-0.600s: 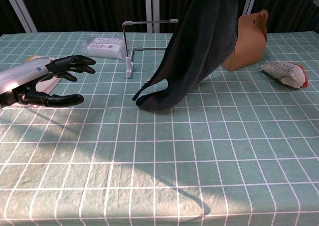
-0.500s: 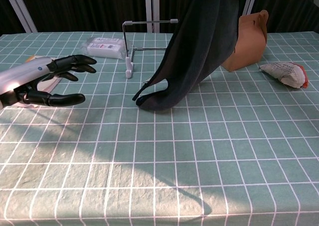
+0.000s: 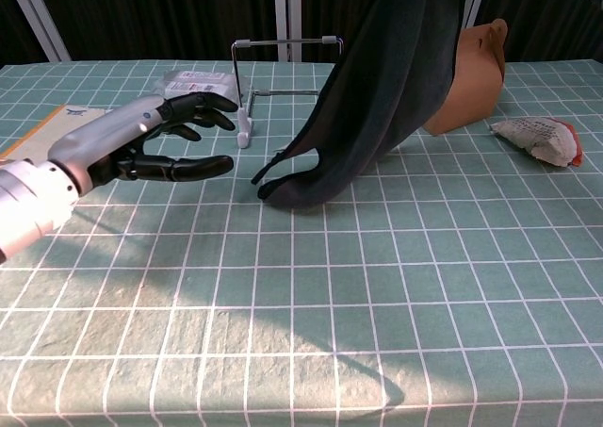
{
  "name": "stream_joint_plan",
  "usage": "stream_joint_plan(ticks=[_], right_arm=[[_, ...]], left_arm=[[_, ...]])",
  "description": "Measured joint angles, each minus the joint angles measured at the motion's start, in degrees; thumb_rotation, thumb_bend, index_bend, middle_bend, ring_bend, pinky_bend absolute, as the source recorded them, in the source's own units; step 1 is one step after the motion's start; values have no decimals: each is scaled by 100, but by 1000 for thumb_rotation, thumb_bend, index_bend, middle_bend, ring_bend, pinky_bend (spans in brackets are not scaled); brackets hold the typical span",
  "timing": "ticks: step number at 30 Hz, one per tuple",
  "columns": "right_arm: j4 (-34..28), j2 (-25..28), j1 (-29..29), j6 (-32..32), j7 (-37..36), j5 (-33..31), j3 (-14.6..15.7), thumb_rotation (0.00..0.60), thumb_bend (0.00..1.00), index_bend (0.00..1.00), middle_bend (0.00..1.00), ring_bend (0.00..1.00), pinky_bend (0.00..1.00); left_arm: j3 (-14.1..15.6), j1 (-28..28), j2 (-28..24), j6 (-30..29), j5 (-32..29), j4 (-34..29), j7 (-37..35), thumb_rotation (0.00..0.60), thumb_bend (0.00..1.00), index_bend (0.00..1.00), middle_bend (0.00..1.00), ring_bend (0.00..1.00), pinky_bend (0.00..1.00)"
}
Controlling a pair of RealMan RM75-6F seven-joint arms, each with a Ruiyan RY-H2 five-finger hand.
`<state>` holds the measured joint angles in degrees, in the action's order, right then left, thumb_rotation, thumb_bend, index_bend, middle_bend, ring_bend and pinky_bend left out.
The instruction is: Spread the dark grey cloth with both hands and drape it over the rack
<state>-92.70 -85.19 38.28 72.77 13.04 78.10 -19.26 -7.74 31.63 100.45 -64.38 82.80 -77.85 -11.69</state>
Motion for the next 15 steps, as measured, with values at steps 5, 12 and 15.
stream_joint_plan(ticks=[5, 12, 15], right_arm=[[-55, 32, 13, 12, 10, -11, -3, 600, 527, 1000, 173, 0, 0], [-81, 88, 48, -63, 6, -120, -23, 600, 526, 1000, 169, 0, 0], [-88, 108, 70, -75, -10, -143, -37, 600, 527, 1000, 168, 0, 0]], left_arm=[[-209, 114, 554, -131, -116, 511, 209, 306, 78, 243, 231, 178, 206], [-422, 305, 1198, -360, -133, 1317, 218, 332, 100, 257, 246, 188, 209], [-474, 373, 1425, -423, -127, 1631, 148, 332, 100, 265, 253, 193, 209]])
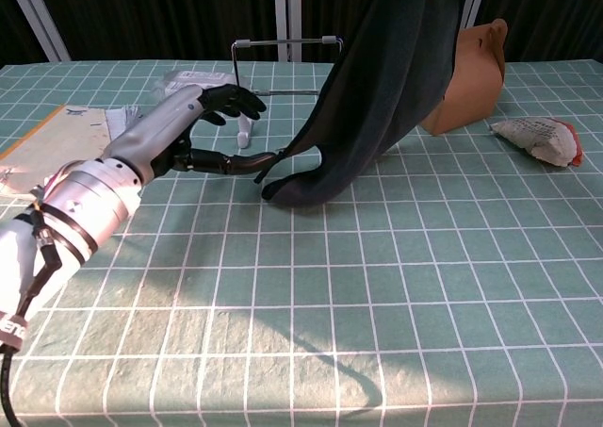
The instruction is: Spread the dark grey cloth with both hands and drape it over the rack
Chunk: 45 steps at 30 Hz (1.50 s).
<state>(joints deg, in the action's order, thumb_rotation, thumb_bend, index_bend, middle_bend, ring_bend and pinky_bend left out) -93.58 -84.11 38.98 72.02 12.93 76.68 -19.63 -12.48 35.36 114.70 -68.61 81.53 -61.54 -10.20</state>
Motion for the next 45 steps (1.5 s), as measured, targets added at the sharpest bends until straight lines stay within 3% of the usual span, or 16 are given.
stream_joint_plan(ticks=[29, 31, 39, 45], right_arm=[[-44, -125, 186, -46, 158, -226, -33, 600, 527, 1000, 165, 0, 0], [-53, -120, 194, -47, 162, -234, -35, 600, 527, 1000, 165, 0, 0], [-90, -124, 216, -44, 177, -240, -20, 600, 526, 1000, 165, 0, 0], [-88, -113, 204, -30, 169, -246, 5, 600, 526, 1000, 164, 0, 0]], left_arm=[[-632, 643, 1125, 193, -480, 1197, -71, 331, 154, 396, 299, 221, 222], [-661, 680, 1158, 205, -495, 1237, -117, 356, 159, 412, 302, 223, 227], [-726, 770, 1299, 179, -518, 1423, -322, 596, 262, 540, 337, 256, 262], [-822, 765, 1342, 135, -584, 1460, -643, 600, 328, 643, 379, 291, 291]])
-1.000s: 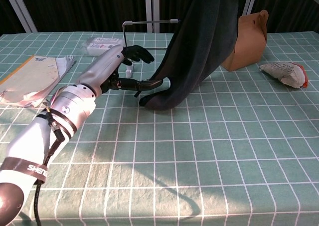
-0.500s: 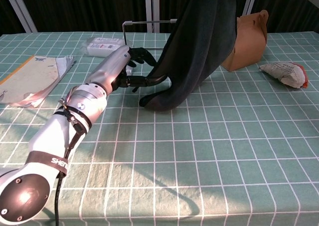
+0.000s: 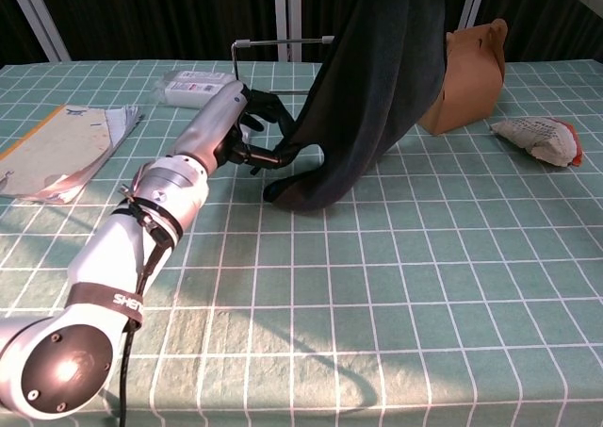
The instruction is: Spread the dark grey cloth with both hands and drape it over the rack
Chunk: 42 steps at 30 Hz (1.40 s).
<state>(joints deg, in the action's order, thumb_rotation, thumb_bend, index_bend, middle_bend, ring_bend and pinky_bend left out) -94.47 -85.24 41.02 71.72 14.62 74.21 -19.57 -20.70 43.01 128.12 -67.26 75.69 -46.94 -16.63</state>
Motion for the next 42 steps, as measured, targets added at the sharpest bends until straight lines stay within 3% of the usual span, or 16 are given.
stream_joint_plan(ticks=[7, 10, 22, 42], right_arm=[[12, 14, -5, 12, -10, -8, 7, 600, 526, 1000, 163, 0, 0], [6, 21, -2, 13, -10, -10, 5, 600, 526, 1000, 163, 0, 0], [-13, 50, -41, 72, -68, 17, 30, 600, 525, 1000, 162, 0, 0], [82, -117, -168, -11, -768, -106, 110, 600, 526, 1000, 163, 0, 0]], left_arm=[[-82, -42, 12, -144, -35, -22, -342, 600, 454, 816, 454, 339, 343], [-102, -81, -28, -163, -62, -123, -390, 600, 480, 846, 471, 349, 353], [12, -417, -501, -441, -51, -863, -121, 600, 489, 867, 482, 352, 355], [130, -900, -2107, -807, 61, -3076, 1150, 600, 520, 891, 518, 376, 426]])
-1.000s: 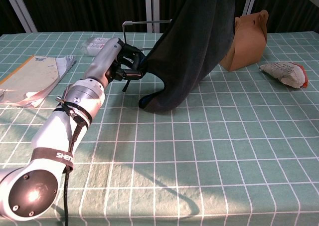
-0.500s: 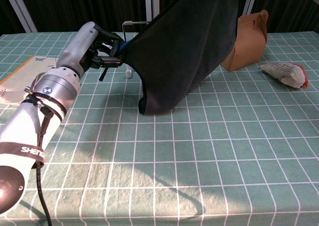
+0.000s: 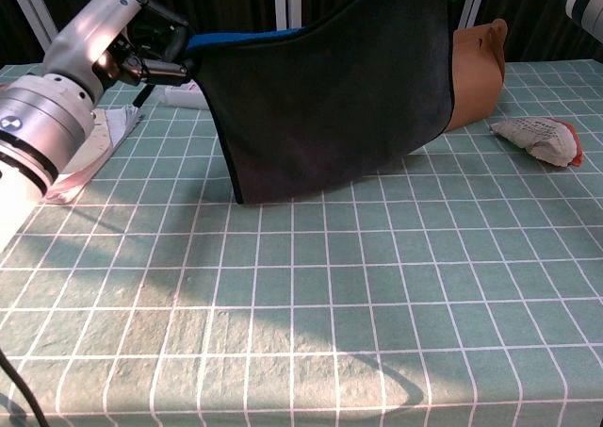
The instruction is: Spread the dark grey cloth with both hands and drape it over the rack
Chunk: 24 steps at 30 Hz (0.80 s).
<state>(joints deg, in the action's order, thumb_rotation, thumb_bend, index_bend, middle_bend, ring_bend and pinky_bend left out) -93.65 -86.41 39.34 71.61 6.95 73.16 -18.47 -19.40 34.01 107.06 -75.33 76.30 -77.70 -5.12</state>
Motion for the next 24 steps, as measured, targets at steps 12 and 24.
stream_joint_plan(ticks=[12, 24], right_arm=[[-241, -207, -16, -84, -685, -282, -215, 600, 527, 1000, 165, 0, 0], [-27, -496, 152, -340, -891, -1238, -723, 600, 534, 1000, 173, 0, 0]], left_arm=[[-95, -116, -1201, 218, -190, -1229, 599, 600, 535, 895, 577, 440, 520], [-603, 265, -2449, 1370, -1960, -2145, 1574, 600, 544, 897, 584, 450, 535]])
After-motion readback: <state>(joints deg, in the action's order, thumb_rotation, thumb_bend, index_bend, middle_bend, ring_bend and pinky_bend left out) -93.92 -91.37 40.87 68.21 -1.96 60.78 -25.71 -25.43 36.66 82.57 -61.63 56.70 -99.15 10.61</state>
